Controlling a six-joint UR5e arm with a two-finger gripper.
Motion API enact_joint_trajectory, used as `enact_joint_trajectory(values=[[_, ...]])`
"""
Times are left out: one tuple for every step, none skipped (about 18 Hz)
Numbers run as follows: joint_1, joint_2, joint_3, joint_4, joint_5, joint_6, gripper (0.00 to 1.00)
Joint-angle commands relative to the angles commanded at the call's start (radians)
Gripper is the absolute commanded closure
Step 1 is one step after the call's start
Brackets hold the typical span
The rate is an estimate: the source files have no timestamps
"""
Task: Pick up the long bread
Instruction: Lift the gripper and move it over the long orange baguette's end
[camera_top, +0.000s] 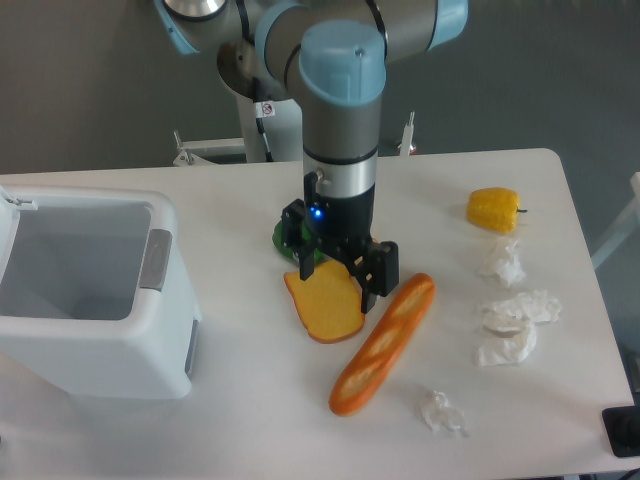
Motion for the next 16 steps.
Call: enact_joint_trajectory(values=[[0.002,-0.015,0.005,0.003,0.0,0.002,0.0],[0.002,-0.037,0.012,0.003,0.002,0.003,0.0],[0.002,-0.061,0.015,0.005,0.002,0.003,0.0],[0.002,-0.081,0.017,0.005,0.002,0.0,0.0],[0.002,-0.088,0.017,0.003,0.005,-0.018,0.0],[0.002,-0.086,0.017,0.003,0.003,-0.053,0.0],[0.005,-0.086,0.018,0.003,0.003,-0.08,0.0],[0.005,-0.091,0.023,0.003,0.003,-0.083,0.0],[0.006,-0.097,0.026,0.003,0.005,-0.083,0.0],[0.012,-0.1,0.029,0.003,0.005,-0.083,0.0],[0.021,-0.101,0.031,0.005,0.009,-0.084,0.0],[0.034,-0.103,0.031,0.003,0.035,-0.086,0.0],[0.05,-0.098,0.028,0.003,0.075,-0.09,0.0],[0.072,-0.094,0.025,0.002,0.107,-0.097,0.0],[0.084,-0.089,0.02,0.002,0.124,-0.097,0.0],[0.093,-0.088,0.018,-0.003,0.133,-0.098,0.0]])
